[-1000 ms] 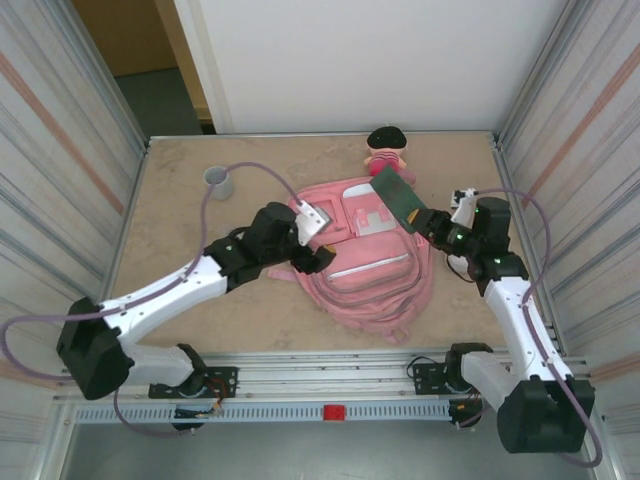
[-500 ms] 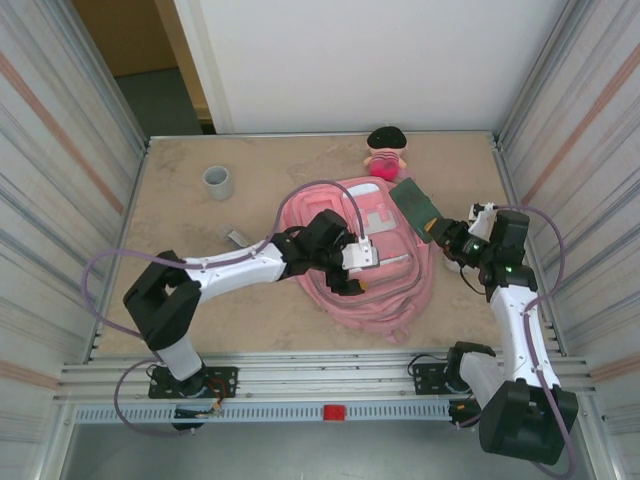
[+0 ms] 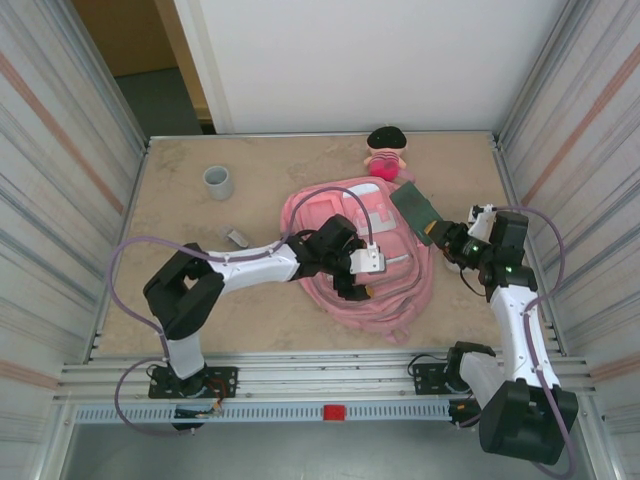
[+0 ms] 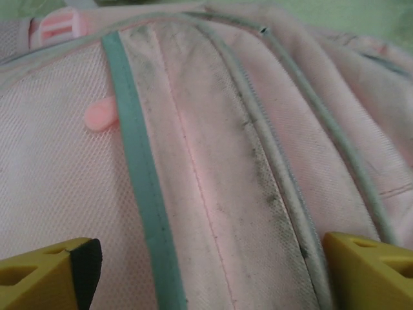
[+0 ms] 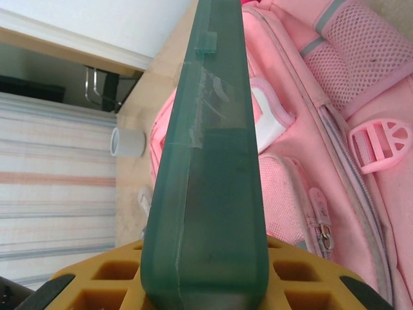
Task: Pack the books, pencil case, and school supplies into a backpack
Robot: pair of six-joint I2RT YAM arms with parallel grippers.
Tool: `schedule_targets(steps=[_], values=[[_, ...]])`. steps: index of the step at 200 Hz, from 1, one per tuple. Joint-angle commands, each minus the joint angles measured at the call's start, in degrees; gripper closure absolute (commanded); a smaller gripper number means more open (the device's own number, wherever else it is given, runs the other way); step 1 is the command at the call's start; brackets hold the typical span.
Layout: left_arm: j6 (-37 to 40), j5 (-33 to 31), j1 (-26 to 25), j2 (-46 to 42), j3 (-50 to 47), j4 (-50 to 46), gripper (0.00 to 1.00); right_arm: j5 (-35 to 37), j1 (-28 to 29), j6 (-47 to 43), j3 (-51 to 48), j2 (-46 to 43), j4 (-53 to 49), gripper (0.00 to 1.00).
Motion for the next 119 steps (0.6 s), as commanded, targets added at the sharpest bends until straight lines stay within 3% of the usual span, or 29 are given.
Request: schedule_targets(steps=[1, 36, 71, 119], values=[[0.4, -7.4, -0.2, 0.5, -0.6, 5.5, 0.17, 1.1, -0.4, -2.3, 1.3, -2.6, -0.5, 0.70], [-0.5, -8.2, -0.1, -1.0, -1.8, 8.4, 0.46, 1.8, -0.4, -2.0, 0.9, -4.0, -1.1, 0.70], [-3.8, -7.3, -0.1, -4.7, -2.8, 9.2, 0.67, 2.8, -0.4, -1.8, 0.9, -6.4, -2.9, 0.70], [-9.5, -9.9, -0.1, -8.8, -4.8, 10.9, 0.86, 8.5, -0.5, 2.2, 0.6, -14.4, -7.0, 0.69]])
